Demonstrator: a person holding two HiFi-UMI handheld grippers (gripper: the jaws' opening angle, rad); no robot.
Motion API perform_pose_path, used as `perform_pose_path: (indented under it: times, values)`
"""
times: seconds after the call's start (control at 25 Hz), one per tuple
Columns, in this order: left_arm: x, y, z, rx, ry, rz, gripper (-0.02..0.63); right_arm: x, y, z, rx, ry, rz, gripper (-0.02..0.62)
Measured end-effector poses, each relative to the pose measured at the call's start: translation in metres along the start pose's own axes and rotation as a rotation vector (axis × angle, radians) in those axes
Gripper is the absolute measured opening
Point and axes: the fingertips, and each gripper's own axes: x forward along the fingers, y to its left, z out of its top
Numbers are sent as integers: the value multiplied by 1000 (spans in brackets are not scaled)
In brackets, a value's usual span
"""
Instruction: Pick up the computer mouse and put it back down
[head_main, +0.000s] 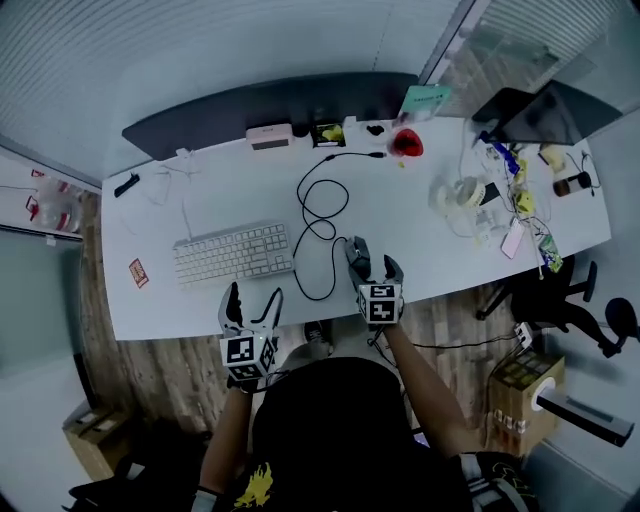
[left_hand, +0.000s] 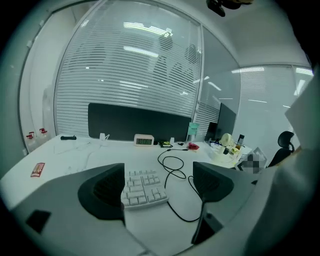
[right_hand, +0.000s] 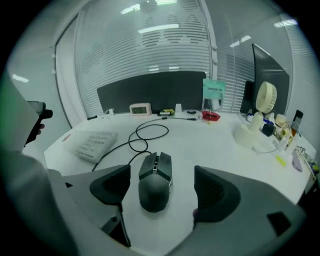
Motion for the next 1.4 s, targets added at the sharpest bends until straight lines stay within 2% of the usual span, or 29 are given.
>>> perform_pose_path:
  times: [0.16, 0.32, 0.44, 0.6, 0.8, 0.96, 1.12, 1.4]
  values:
    - [29, -8, -8, -12, 58, -27, 426, 29, 3, -8, -6, 33, 26, 413]
    - [44, -25, -6, 30, 65, -78, 426, 48, 10, -14, -34, 58, 12, 391]
    - [44, -36, -3, 62, 53, -111, 426, 51, 12, -15, -67, 54, 1, 313]
    - [33, -43, 4, 96, 29, -130, 426, 43, 11, -14, -32, 42, -4, 299]
    - [10, -43, 20, 134, -34, -137, 426, 9, 14, 13, 0, -40, -14, 298]
    - [-11, -38, 47, 144, -119, -139, 426, -31, 19, 54, -13, -148, -22, 298]
    - [-31, -35, 90, 179, -233, -146, 426, -84, 29, 116, -44, -311, -12, 298]
    - [-81, -36, 200, 296, -454, -149, 426, -198, 48, 245, -93, -622, 14, 298]
